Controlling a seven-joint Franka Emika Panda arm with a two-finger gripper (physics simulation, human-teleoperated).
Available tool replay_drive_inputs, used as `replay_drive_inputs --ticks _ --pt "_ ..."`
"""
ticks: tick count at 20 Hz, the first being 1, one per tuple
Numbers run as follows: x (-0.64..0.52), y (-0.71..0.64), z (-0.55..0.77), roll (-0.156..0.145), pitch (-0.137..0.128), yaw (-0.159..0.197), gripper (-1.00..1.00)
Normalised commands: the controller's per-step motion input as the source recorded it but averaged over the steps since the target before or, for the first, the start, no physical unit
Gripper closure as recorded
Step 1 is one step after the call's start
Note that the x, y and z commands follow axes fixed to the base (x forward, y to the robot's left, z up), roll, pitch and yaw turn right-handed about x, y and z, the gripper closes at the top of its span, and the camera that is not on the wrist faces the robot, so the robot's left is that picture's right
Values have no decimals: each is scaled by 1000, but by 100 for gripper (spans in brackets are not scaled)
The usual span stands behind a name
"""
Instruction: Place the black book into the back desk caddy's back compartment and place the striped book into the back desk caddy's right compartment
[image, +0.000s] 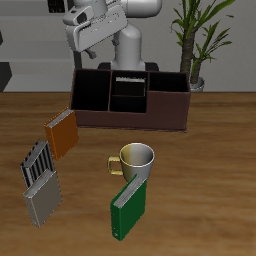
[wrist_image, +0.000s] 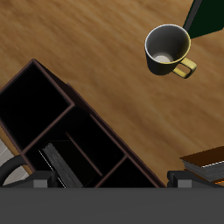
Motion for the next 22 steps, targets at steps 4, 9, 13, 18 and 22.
replay_drive_inputs --ticks 4,9,13,18,22 --pt "174 -121 145 16 -61 -296 -100" --pt "225 81 96 2 -70 -210 -100" --pt "252 101 41 -9 -34 -169 -100" --pt "353 162 -68 10 3 -139 -100" --pt "201 53 25 -24 -10 -157 -100"
